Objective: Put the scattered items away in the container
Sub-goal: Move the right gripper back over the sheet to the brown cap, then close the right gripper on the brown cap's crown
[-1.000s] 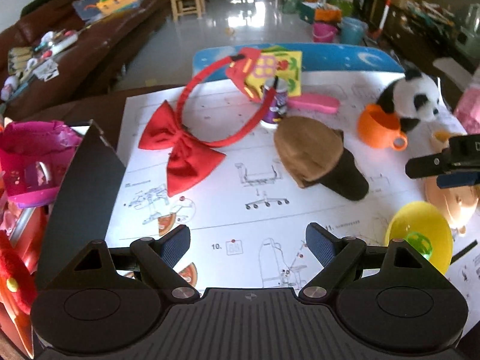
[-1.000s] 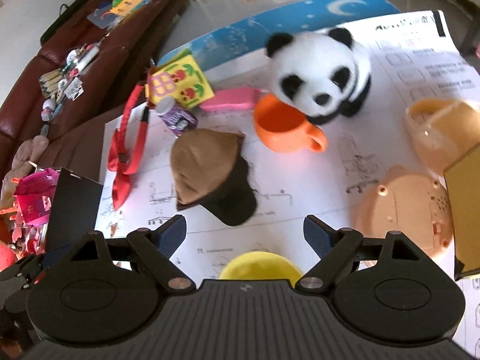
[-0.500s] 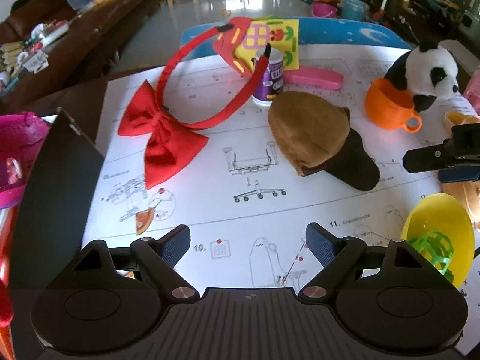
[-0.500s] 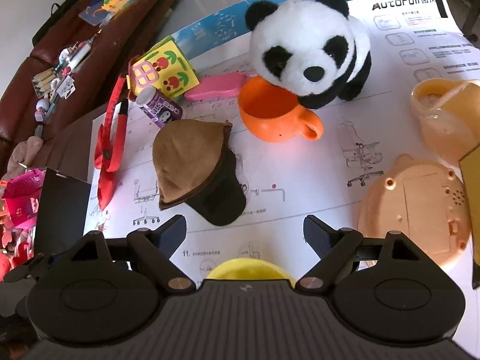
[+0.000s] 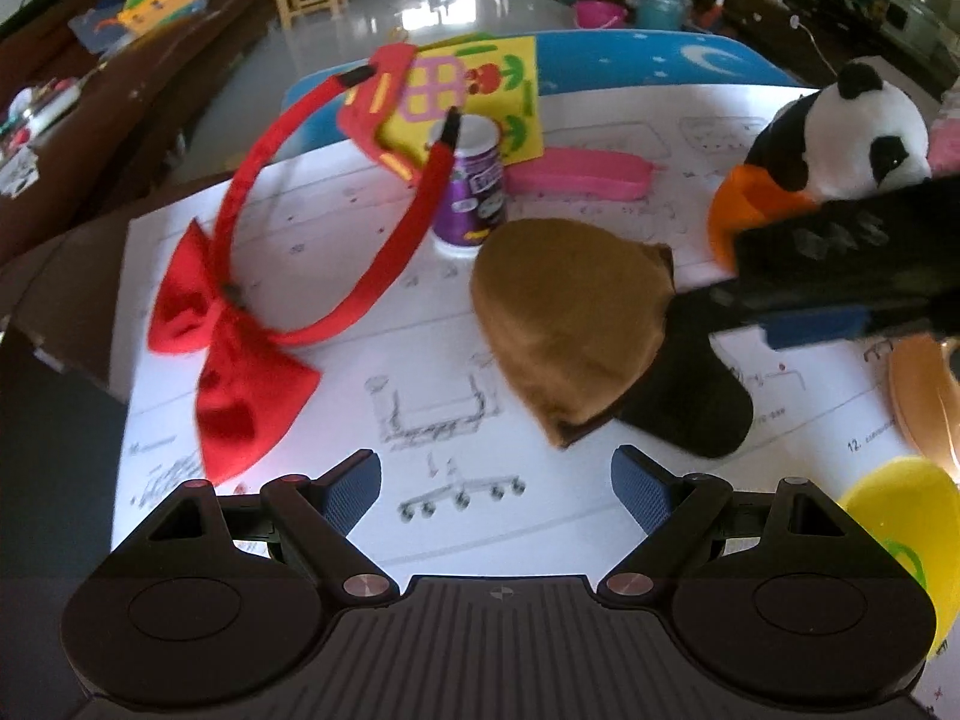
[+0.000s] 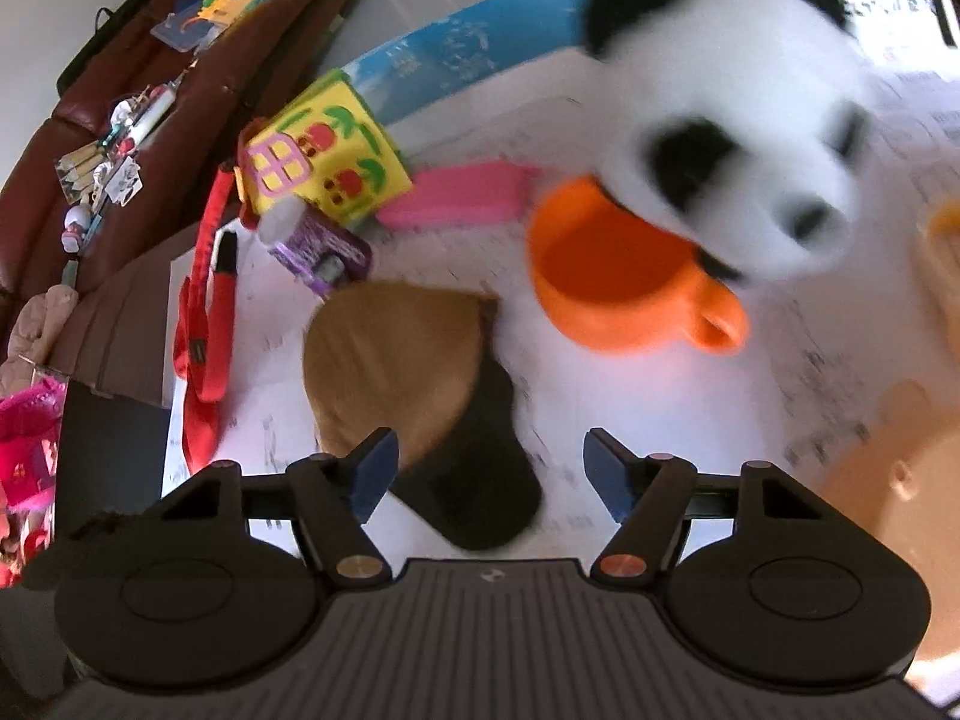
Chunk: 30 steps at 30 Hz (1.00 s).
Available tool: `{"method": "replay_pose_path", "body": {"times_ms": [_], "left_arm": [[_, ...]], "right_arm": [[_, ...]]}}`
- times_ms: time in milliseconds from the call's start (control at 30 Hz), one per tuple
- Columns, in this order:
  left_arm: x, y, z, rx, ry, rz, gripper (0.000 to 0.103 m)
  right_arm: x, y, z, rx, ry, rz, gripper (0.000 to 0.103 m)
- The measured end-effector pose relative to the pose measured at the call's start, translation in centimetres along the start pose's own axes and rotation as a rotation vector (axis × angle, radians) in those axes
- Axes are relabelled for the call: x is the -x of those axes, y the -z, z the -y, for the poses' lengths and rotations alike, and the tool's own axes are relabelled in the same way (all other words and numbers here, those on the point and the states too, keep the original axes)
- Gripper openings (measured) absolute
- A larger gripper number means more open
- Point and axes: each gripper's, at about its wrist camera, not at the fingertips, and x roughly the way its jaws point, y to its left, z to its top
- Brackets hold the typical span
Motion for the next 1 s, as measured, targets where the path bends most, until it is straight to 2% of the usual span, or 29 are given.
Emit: {"method": "replay_pose_path", "body": {"times_ms": [233, 300, 433, 500, 533, 567, 667, 767, 800, 900, 1000], "left_arm": [[-1.4, -1.1, -0.1, -0.014, 0.013, 0.019, 0.091], [-1.8, -1.4, -0.1, -0.019, 0.023, 0.022, 0.091], [-2.8, -1.7, 0.2, -0.037, 0.056, 0.015, 0.087], [-3.2, -1.6, 0.5, -0.053, 0.062, 0.005, 0.084], [-3.2, -1.5, 0.5, -0.06, 0.056, 0.016, 0.084], [-3.2, -1.4, 0.5, -0.069, 0.054, 0.021, 0.082], [-3.0, -1.1, -0.4, -0.063, 0.059, 0.017, 0.068], [-2.4, -0.6, -1.6, -0.039, 0.092, -0.004, 0.063], [-2.1, -0.2, -1.9, -0.039, 0.097, -0.003, 0.054], [-1.4, 1.2, -2.9, -0.025, 0.119, -0.018, 0.052], [-0.6, 2.6, -3.1, -0.029, 0.106, -0.014, 0.052]], "right_arm": [[-2.6, -2.3, -1.2, 0.006, -0.006, 0.02, 0.073], [-3.2, -2.4, -0.9, -0.014, -0.015, 0.016, 0.076], [-3.4, -2.0, -1.3, -0.01, -0.054, 0.022, 0.076], [-3.5, -1.8, -1.5, -0.016, -0.093, 0.001, 0.062], [-3.7, -1.6, -1.5, -0.026, -0.11, -0.017, 0.051], [-3.7, -1.4, -1.6, -0.03, -0.1, -0.02, 0.05], [-3.3, -0.9, -1.7, -0.029, -0.099, -0.018, 0.046], [-2.7, -0.3, -1.4, -0.044, -0.126, -0.043, 0.046], [-2.5, 0.0, -1.4, -0.043, -0.14, -0.054, 0.046], [-2.1, 1.4, -1.3, -0.049, -0.228, -0.117, 0.044], [-1.6, 2.5, -1.7, -0.023, -0.227, -0.127, 0.046]]}}
